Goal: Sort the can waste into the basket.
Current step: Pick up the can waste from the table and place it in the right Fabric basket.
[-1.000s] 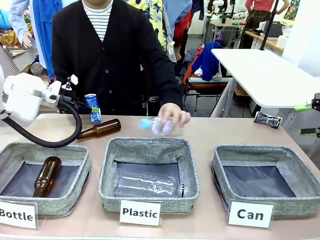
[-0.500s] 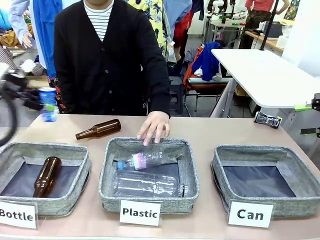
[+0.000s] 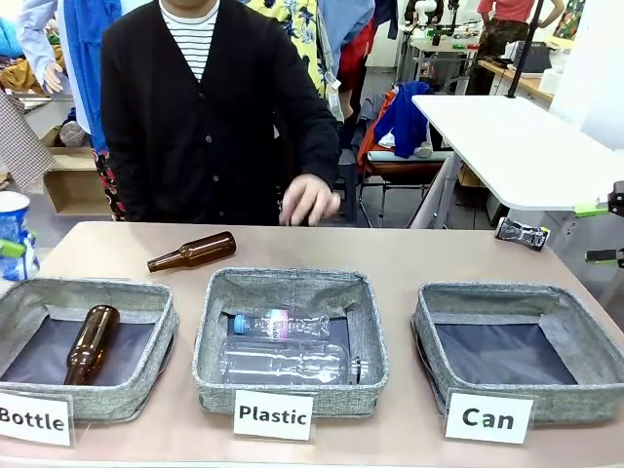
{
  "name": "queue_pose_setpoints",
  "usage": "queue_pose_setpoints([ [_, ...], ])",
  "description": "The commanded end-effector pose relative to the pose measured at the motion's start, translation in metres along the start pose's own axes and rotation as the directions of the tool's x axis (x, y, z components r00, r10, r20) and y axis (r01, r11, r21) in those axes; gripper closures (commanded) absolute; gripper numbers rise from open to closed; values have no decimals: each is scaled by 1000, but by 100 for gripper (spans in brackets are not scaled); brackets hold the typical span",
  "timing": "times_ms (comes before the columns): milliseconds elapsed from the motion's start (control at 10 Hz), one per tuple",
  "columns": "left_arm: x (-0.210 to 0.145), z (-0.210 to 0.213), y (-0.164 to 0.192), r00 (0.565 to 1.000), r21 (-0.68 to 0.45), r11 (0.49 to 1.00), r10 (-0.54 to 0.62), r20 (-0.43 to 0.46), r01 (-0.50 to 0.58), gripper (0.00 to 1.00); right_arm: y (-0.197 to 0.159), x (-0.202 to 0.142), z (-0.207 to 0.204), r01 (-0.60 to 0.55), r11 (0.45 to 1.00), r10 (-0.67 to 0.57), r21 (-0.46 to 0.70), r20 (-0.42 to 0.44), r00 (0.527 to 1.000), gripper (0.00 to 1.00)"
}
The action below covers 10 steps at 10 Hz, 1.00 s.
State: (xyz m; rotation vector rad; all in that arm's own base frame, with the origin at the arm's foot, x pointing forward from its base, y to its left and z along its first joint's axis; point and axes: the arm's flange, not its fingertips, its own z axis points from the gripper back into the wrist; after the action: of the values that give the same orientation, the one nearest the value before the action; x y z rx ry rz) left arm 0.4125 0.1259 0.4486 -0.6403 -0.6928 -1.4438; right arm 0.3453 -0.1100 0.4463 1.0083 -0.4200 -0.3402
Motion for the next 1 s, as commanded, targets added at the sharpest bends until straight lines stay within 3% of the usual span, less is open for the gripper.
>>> queue_pose_setpoints([
  [0, -3, 3, 23, 999, 29, 999, 31, -20, -30, 78, -1, 2, -2, -14, 1000, 14, 26, 13, 1000, 0],
  [400, -3, 3, 23, 999, 29, 999, 31, -20, -30, 78, -1, 2, -2, -14, 1000, 14, 26, 13, 1000, 0],
  [500, -6, 1, 19, 1000, 21, 1000, 12, -28, -12, 65, -1, 2, -2, -14, 1000, 14, 26, 13, 1000, 0],
  [600, -2, -32, 25, 998, 14, 1000, -13, 58, 12, 65, -1, 2, -2, -14, 1000, 14, 26, 13, 1000, 0],
  [700, 27, -64, 15, 989, -22, 999, -38, 142, 42, 65, -1, 2, -2, -14, 1000, 14, 26, 13, 1000, 0],
  [900, 114, -119, -32, 975, 2, 988, -150, 165, 152, 65, 0, 0, 0, 0, 1000, 0, 0, -1, 1000, 0],
])
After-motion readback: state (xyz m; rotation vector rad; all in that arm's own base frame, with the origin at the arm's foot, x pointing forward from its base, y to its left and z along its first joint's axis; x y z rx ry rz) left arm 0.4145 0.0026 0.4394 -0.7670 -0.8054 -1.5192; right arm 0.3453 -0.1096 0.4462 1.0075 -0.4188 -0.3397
